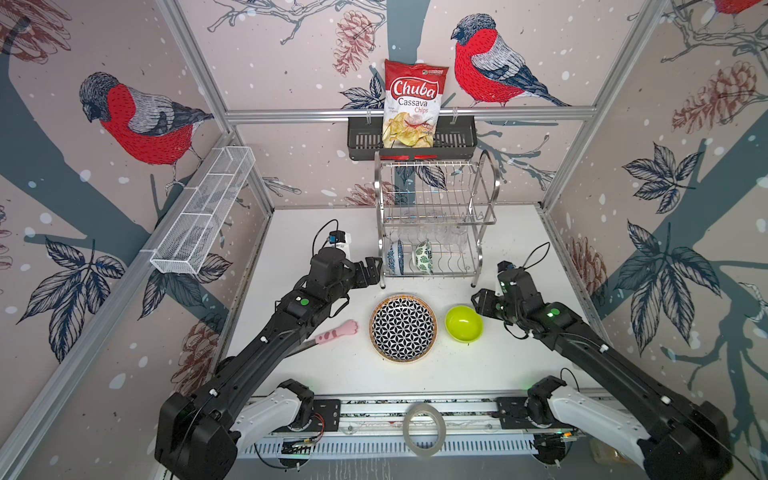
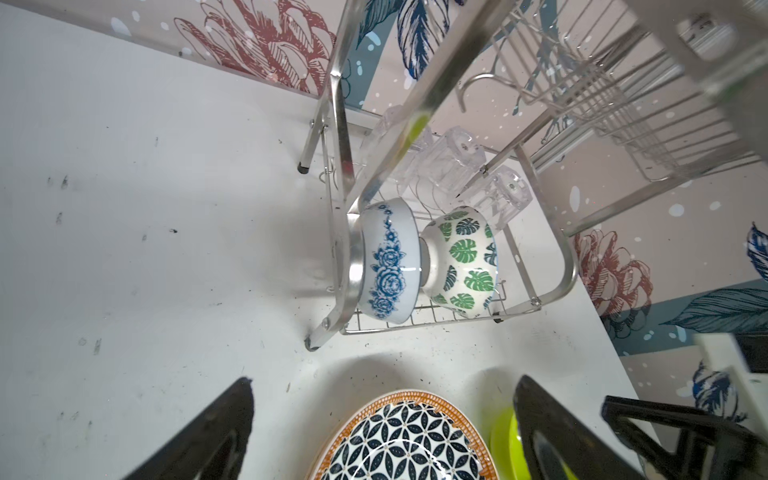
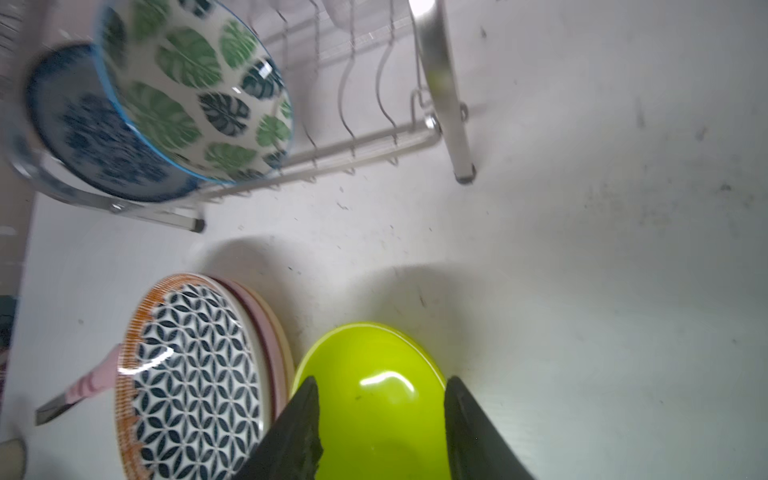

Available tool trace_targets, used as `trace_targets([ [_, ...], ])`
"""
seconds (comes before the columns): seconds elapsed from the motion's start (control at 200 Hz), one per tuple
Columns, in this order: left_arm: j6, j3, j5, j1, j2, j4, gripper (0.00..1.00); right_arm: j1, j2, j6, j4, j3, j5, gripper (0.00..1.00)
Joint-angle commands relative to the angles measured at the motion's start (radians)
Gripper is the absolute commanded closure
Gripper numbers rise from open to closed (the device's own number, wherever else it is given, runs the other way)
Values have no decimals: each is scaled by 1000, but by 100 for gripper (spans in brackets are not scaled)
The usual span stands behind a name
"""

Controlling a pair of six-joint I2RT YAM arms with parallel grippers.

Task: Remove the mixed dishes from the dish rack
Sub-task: 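Move the right gripper to the green-leaf bowl while the left approaches the blue-floral bowl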

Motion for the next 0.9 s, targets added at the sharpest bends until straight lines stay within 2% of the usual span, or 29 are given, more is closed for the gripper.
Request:
trace_targets([
  [0.0,-1,12,3,15,38,38,6,0,-12,-52,177,11,-55,48],
  [0.19,14,12,15,17,106,55,14,4,41,-116,481,-33,-164,48],
  [0.32,6,5,4,18,144,89,22,24,139,-189,616,-24,-203,56],
  [0.51,-11,35,26,17,209,141,35,81,324,-308,676,58,-169,70],
  [0.896,9,119,12,18,331,140,39,100,561,-379,757,183,-174,69],
])
